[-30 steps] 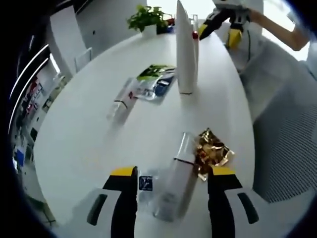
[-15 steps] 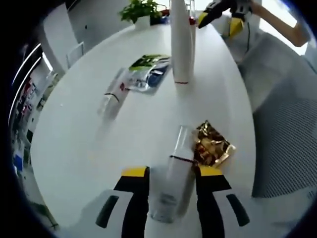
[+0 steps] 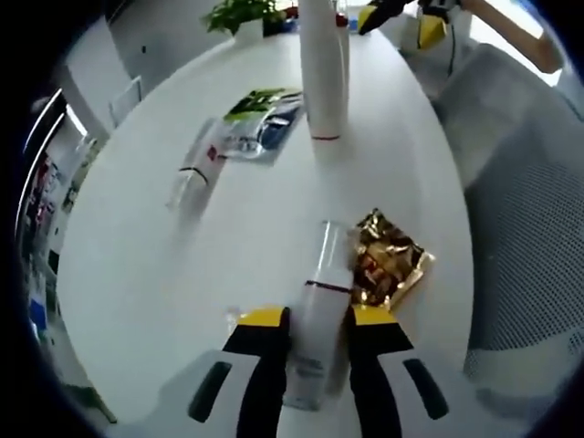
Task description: Arrange the skincare products in the storage area until every visible bottle or jar stands upright without overlapping.
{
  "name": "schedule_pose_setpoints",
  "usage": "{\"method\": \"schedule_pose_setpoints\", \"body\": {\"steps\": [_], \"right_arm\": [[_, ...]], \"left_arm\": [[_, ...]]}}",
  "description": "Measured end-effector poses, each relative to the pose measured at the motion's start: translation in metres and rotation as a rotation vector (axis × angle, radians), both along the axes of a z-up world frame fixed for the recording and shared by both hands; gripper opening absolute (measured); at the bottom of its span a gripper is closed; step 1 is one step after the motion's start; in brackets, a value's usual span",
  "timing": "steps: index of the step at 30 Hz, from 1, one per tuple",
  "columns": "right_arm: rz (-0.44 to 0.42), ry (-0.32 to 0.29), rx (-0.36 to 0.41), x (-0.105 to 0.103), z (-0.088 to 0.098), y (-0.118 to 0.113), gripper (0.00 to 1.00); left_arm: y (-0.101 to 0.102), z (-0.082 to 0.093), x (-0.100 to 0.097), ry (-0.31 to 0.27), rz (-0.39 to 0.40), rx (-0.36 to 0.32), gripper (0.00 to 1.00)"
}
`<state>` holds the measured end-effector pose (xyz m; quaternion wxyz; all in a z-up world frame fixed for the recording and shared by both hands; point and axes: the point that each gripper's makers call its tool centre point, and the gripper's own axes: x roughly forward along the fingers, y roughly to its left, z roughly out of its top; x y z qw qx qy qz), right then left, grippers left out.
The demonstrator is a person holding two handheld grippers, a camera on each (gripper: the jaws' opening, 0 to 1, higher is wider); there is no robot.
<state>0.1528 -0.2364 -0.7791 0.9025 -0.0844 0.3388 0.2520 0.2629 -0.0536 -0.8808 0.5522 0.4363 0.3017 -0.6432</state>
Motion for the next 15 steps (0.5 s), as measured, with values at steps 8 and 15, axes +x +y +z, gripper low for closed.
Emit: {"method": "schedule_pose_setpoints", "body": {"steps": [8,15], "right_arm": [[0.003,-0.002,0.017,-0.001,-0.003,0.006,0.41],[0.001,-0.019,0.037,-0.003,-0.002,0.01,0.4]], "left_arm": [[0.002,0.0,-0.002,-0.008,0.012,-0.003,0.17],[-0.003,0.01,0.005,-0.064,0.055,-0.067,0.17]]}}
